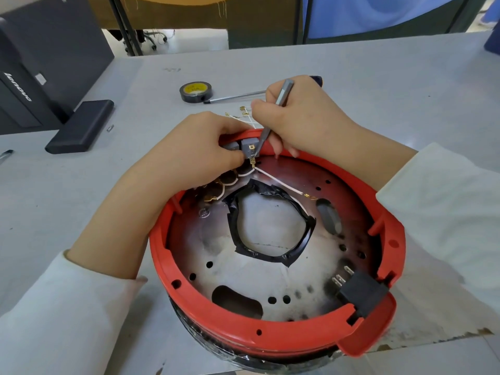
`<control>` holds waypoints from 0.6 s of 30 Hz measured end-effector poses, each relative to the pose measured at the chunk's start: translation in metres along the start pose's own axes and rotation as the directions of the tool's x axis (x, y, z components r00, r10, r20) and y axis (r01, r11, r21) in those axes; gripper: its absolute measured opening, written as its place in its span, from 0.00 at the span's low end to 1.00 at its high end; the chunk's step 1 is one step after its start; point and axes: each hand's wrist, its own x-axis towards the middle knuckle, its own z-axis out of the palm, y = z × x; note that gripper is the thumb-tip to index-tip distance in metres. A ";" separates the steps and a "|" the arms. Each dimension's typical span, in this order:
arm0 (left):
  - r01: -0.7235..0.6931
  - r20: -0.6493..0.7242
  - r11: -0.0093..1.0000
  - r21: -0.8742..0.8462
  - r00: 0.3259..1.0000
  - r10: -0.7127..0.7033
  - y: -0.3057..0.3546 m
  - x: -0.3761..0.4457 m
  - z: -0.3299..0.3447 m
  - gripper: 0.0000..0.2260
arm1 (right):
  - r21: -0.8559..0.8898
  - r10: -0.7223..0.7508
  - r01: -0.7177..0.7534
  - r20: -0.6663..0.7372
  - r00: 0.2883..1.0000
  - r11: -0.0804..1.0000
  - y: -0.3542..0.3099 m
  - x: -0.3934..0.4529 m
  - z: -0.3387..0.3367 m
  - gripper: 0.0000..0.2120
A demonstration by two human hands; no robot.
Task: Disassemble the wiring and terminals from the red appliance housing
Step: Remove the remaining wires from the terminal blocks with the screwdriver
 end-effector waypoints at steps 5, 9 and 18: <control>0.007 0.014 1.000 -0.013 1.000 -0.007 0.000 0.000 -0.001 0.15 | 0.014 0.006 -0.006 0.012 1.000 1.000 -0.001 0.001 0.000 0.16; 0.012 0.018 1.000 -0.001 1.000 -0.012 0.000 0.001 -0.001 0.16 | 0.019 0.007 -0.007 0.011 1.000 1.000 -0.002 0.002 0.000 0.16; 0.003 0.017 1.000 -0.026 1.000 -0.002 0.001 0.000 -0.001 0.16 | 0.011 -0.027 0.028 -0.073 0.997 1.000 -0.001 -0.004 0.002 0.16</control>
